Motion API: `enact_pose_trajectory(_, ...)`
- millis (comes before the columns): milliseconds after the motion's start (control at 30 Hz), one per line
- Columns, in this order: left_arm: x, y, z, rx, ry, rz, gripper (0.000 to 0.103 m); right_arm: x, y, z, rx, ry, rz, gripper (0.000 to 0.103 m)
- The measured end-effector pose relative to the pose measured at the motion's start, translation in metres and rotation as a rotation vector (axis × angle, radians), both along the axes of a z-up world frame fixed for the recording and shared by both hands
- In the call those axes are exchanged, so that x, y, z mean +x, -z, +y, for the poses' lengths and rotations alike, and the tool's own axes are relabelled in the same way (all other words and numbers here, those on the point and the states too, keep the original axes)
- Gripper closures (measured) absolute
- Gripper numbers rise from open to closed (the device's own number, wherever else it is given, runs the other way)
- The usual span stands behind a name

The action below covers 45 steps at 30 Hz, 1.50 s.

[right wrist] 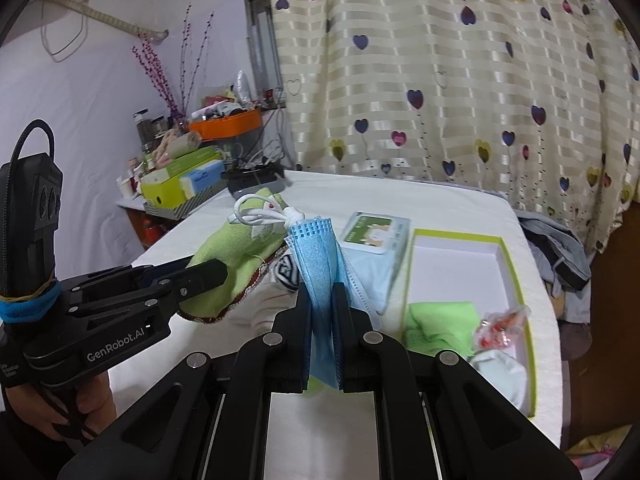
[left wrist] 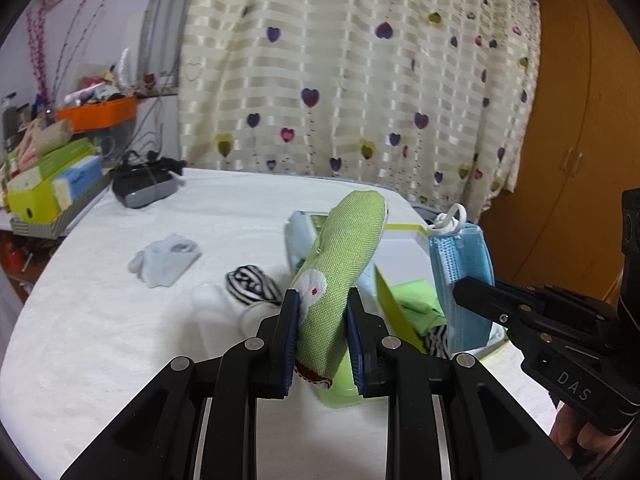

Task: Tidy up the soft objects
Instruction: 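Carry the blue mask and green cloth with both tools into the white box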

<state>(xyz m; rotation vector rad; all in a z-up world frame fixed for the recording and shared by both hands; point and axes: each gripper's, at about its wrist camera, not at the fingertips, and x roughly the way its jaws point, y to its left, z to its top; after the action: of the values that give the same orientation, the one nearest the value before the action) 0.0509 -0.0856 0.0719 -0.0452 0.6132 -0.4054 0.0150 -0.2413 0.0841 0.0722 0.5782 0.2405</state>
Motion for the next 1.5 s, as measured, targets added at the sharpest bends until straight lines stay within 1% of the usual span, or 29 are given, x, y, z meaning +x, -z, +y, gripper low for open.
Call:
enact_pose_trajectory(433,0.009,0.001,-0.052,0.028,0.087,0.009,0.082,0.0,0.006,-0.041,0.002,0.07,0.014,0.094)
enact_pose_trajectory(700,0.022,0.005,-0.082,0.045,0.13,0.022,0.082,0.006,0.013,-0.087,0.003,0.166,0.032,0.094)
enact_pose_trajectory(867,0.031,0.01,-0.097,0.053,0.14,0.036,0.082,0.02,0.022,-0.111,0.002,0.204,0.06,0.094)
enact_pose_trajectory(1200,0.05,0.022,-0.119,0.086,0.133,0.072,0.082,0.062,0.058,-0.132,-0.009,0.209,0.15,0.094)
enact_pose_trajectory(1367,0.059,0.029,-0.128,0.104,0.128,0.091,0.082,0.077,0.076,-0.135,0.023,0.171,0.206,0.093)
enact_pose_trajectory(1433,0.06,0.031,-0.132,0.111,0.129,0.097,0.082,0.08,0.082,-0.136,0.044,0.155,0.221,0.089)
enact_pose_trajectory(1500,0.061,0.033,-0.135,0.116,0.132,0.101,0.082,0.081,0.083,-0.136,0.052,0.15,0.222,0.083)
